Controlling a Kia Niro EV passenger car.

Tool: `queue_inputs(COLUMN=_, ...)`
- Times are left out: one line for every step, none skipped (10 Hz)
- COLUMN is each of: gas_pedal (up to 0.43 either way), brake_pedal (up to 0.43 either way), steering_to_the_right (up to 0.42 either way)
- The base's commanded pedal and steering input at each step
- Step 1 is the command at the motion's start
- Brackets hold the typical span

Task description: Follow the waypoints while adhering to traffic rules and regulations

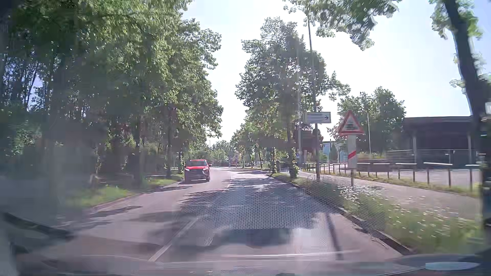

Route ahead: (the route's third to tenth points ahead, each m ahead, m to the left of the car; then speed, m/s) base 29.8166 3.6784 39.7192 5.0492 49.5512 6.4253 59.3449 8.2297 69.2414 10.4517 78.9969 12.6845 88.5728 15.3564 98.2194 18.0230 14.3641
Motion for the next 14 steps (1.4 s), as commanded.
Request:
queue_inputs(gas_pedal=0.15, brake_pedal=0.012, steering_to_the_right=-0.021)
queue_inputs(gas_pedal=0.15, brake_pedal=0.012, steering_to_the_right=-0.021)
queue_inputs(gas_pedal=0.15, brake_pedal=0.012, steering_to_the_right=-0.021)
queue_inputs(gas_pedal=0.15, brake_pedal=0.012, steering_to_the_right=-0.021)
queue_inputs(gas_pedal=0.15, brake_pedal=0.012, steering_to_the_right=-0.02)
queue_inputs(gas_pedal=0.157, brake_pedal=0.006, steering_to_the_right=-0.02)
queue_inputs(gas_pedal=0.157, brake_pedal=0.012, steering_to_the_right=-0.02)
queue_inputs(gas_pedal=0.157, brake_pedal=0.012, steering_to_the_right=-0.019)
queue_inputs(gas_pedal=0.157, brake_pedal=0.012, steering_to_the_right=-0.017)
queue_inputs(gas_pedal=0.157, brake_pedal=0.012, steering_to_the_right=-0.014)
queue_inputs(gas_pedal=0.157, brake_pedal=0.012, steering_to_the_right=-0.012)
queue_inputs(gas_pedal=0.157, brake_pedal=0.012, steering_to_the_right=-0.012)
queue_inputs(gas_pedal=0.157, brake_pedal=0.012, steering_to_the_right=-0.013)
queue_inputs(gas_pedal=0.169, brake_pedal=0.012, steering_to_the_right=-0.015)
